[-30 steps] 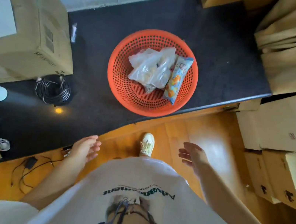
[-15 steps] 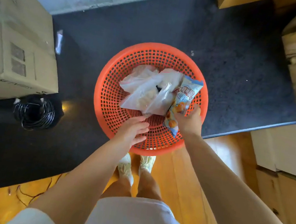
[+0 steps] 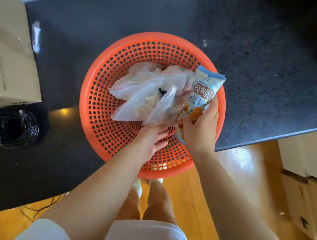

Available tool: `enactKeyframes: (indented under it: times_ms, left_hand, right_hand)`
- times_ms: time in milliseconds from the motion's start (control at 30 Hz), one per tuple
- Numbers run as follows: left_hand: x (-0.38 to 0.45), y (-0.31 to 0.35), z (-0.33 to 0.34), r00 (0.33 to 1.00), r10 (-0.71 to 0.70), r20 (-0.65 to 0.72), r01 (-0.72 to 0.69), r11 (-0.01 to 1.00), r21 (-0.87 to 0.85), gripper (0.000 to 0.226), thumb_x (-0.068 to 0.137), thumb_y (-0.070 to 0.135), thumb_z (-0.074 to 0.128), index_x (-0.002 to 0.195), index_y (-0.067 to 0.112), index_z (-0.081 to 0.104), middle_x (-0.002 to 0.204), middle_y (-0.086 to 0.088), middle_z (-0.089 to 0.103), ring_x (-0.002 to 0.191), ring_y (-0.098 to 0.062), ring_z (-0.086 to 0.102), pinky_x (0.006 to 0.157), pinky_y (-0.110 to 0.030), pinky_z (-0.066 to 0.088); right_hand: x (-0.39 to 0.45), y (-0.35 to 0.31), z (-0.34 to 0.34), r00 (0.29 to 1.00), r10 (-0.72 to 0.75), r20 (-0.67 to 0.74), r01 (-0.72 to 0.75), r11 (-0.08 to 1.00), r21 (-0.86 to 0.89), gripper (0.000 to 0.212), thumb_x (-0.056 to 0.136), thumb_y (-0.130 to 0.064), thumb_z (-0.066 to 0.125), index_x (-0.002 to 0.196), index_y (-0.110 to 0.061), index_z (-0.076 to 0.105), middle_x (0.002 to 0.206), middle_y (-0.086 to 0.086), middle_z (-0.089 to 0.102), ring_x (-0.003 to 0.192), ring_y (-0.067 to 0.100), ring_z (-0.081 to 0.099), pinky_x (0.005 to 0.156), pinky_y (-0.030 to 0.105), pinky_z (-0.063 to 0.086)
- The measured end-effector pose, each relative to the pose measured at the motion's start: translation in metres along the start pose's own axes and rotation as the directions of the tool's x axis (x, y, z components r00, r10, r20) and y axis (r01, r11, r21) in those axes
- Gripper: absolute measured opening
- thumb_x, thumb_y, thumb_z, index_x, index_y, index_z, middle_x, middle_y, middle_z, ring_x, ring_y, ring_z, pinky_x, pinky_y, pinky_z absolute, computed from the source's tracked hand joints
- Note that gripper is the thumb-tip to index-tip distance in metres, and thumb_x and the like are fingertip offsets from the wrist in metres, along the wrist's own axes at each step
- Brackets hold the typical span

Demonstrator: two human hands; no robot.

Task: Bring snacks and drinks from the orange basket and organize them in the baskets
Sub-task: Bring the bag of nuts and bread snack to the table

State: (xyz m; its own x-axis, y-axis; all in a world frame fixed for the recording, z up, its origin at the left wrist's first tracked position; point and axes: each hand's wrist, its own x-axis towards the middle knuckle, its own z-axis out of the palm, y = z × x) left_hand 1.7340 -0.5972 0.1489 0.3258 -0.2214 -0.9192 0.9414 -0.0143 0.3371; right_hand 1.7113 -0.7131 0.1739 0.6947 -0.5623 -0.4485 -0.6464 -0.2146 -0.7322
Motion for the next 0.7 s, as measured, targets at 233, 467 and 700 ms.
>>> enactKeyframes:
  times_ms: [233,467,700]
  left_hand:
    - [0.008,0.004,0.029,0.997,-0.053,-0.047,0.045,0.988,-0.150,0.047,0.084,0.037,0.064,0.128,0.031,0.049,0.133,0.005,0.052,0.119,-0.017,0.050,0.080,-0.032,0.046]
    - [0.009,0.010,0.036,0.987,-0.099,-0.130,0.071,0.977,-0.202,0.040,0.083,0.047,0.061,0.109,0.018,0.058,0.089,0.001,0.057,0.077,-0.009,0.051,0.068,-0.028,0.046]
    - [-0.018,0.022,0.008,0.958,0.208,-0.199,-0.209,0.978,0.017,0.038,0.084,0.029,0.062,0.121,0.021,0.059,0.108,0.001,0.064,0.100,-0.015,0.058,0.079,-0.034,0.047]
  right_hand:
    - [-0.022,0.003,-0.046,0.995,0.096,-0.034,-0.077,0.925,0.373,0.055,0.071,-0.015,0.054,0.114,-0.047,0.040,0.112,-0.002,0.064,0.100,0.018,0.064,0.089,0.049,0.051]
    - [-0.028,0.022,-0.062,0.984,0.175,0.031,-0.165,0.832,0.530,0.056,0.085,0.004,0.054,0.133,-0.018,0.036,0.104,-0.002,0.065,0.091,0.013,0.065,0.080,0.035,0.056]
    - [-0.042,0.008,-0.071,0.974,0.093,0.205,-0.202,0.759,0.619,0.042,0.083,0.001,0.056,0.124,-0.006,0.049,0.113,0.018,0.066,0.097,0.032,0.066,0.080,0.037,0.057]
